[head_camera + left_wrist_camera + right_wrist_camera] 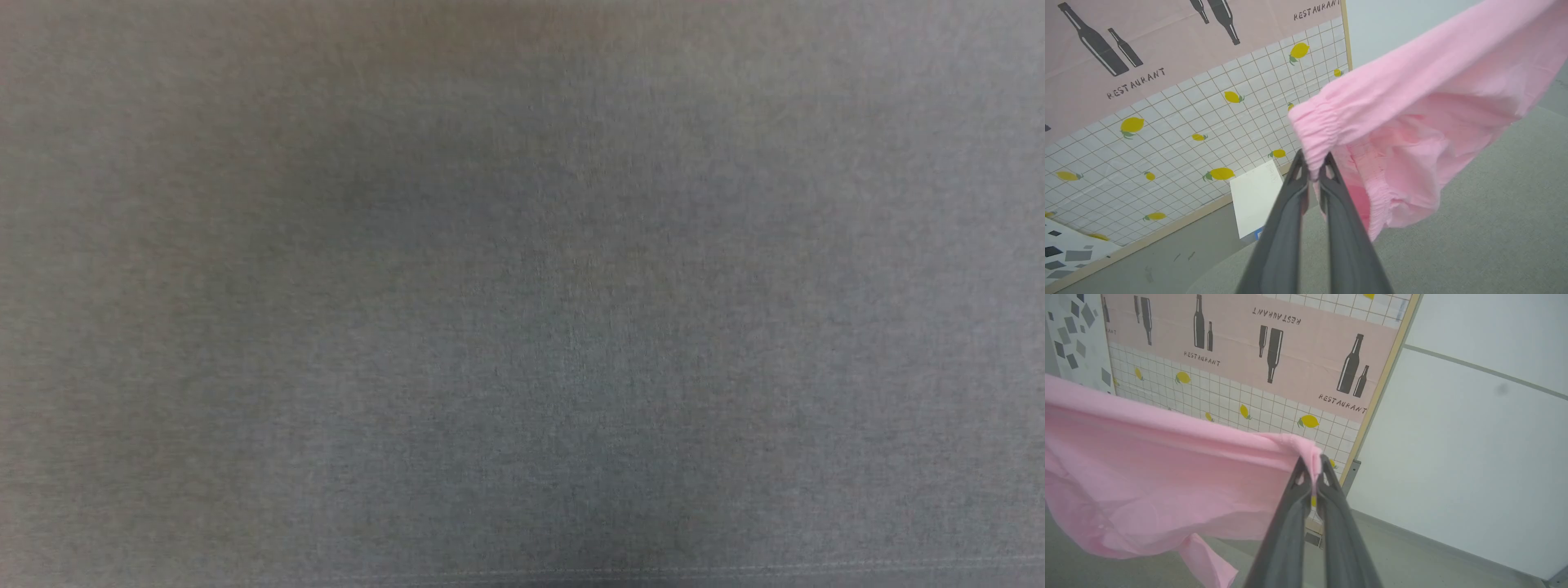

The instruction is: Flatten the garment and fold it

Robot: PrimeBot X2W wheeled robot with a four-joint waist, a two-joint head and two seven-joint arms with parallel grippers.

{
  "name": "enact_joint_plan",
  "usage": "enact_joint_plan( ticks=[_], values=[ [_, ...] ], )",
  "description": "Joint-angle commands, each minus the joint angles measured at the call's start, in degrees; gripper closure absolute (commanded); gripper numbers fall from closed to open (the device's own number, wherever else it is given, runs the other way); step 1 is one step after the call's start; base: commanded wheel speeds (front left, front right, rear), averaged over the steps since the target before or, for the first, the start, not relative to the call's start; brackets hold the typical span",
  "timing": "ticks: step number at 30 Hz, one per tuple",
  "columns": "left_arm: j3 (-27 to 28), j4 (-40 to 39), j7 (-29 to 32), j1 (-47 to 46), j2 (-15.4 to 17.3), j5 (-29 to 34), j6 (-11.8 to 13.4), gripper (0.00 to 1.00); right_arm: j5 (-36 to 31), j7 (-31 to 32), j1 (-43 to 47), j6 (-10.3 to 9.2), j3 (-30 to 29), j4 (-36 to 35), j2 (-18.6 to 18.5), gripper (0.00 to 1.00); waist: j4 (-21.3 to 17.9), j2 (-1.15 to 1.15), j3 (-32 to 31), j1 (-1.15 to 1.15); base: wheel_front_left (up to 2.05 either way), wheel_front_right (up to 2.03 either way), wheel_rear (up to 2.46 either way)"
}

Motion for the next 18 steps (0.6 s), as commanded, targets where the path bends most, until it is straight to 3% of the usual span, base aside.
enact_joint_plan(
  ticks=[1, 10, 18],
  values=[
    [0.08, 2.81, -1.04, -3.41, -0.36, 1.59, -0.08, 1.00, -1.36, -2.29, -3.50, -0.14, 0.18, 2.76, -0.10, 1.00, -2.82, 0.00, 9.92, -0.01, 0.00, 0.00, 0.00],
    [-0.56, 20.07, -12.57, -18.33, -6.17, 8.74, -0.01, 1.00, -6.26, -17.56, -19.17, -0.14, 4.63, 19.78, 5.03, 1.00, -3.96, 0.00, 17.18, -0.01, 0.00, 0.00, 0.00],
    [-1.76, 27.92, -20.81, -17.04, -8.72, 10.18, -0.13, 1.00, -4.99, -24.29, -19.31, -0.14, 9.42, 27.22, 8.54, 1.00, -3.25, 0.00, 18.68, -0.01, 0.00, 0.00, 0.00]
  ],
)
